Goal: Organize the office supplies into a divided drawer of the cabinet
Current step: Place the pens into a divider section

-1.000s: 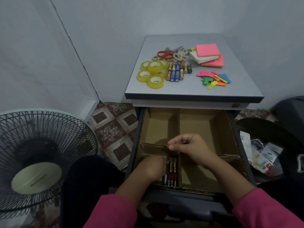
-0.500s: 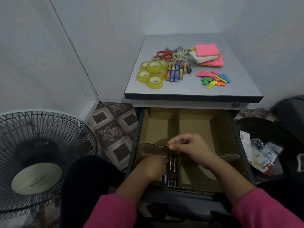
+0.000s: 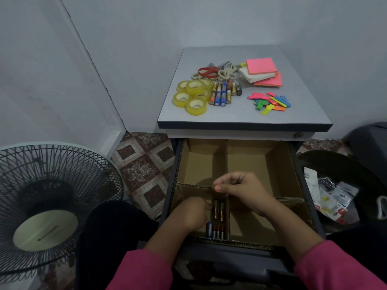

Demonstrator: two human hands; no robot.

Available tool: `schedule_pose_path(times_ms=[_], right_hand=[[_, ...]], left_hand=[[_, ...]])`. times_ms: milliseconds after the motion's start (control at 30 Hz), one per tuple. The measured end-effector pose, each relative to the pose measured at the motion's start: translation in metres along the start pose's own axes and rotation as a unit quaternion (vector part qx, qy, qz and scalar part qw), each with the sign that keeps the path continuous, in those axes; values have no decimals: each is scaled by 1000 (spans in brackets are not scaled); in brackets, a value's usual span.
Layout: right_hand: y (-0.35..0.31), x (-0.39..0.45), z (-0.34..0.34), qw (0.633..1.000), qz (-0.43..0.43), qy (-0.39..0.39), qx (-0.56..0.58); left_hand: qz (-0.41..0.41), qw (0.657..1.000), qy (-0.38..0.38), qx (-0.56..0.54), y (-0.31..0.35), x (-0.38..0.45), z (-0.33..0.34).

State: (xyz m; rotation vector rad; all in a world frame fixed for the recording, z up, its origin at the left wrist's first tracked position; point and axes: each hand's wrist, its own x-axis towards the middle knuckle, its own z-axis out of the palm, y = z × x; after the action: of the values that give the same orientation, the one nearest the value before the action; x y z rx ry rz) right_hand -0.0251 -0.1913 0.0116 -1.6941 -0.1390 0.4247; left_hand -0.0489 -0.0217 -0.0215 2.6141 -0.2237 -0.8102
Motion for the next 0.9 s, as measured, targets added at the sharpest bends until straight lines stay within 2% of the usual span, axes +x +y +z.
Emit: schedule_pose_path(times_ms=[100,200,300,367,433,533,600,700,900], right_hand=[[0,-2,0,1000,-11,20,15],[2,-5,1,995,-46,80,33],[2,-6,-2,981,-104,161,-42],[-6,-4,-7,948,-179,227,-135],[-20,3,-14,910,-233,272,-209],[-44,25,-25,862,-256,315,-303],[-61,42,-31,846,-249,320,-347],[-82,65,-37,846,-224,297,-381],[-106,99,-47,860,-162,224,-429]], left_hand=[[17,999,36,-30,5,-6,-8],[34,994,76,-72,8,-13,-18],[28,990,103,-93,15,-19,-30],[32,979,164,-116,23,-21,-42],[57,949,253,-178,31,-21,-55],[104,898,363,-224,45,-12,-75],[126,877,421,-195,57,0,-91],[140,858,476,-129,73,23,-112],[67,894,444,0,96,59,-146]])
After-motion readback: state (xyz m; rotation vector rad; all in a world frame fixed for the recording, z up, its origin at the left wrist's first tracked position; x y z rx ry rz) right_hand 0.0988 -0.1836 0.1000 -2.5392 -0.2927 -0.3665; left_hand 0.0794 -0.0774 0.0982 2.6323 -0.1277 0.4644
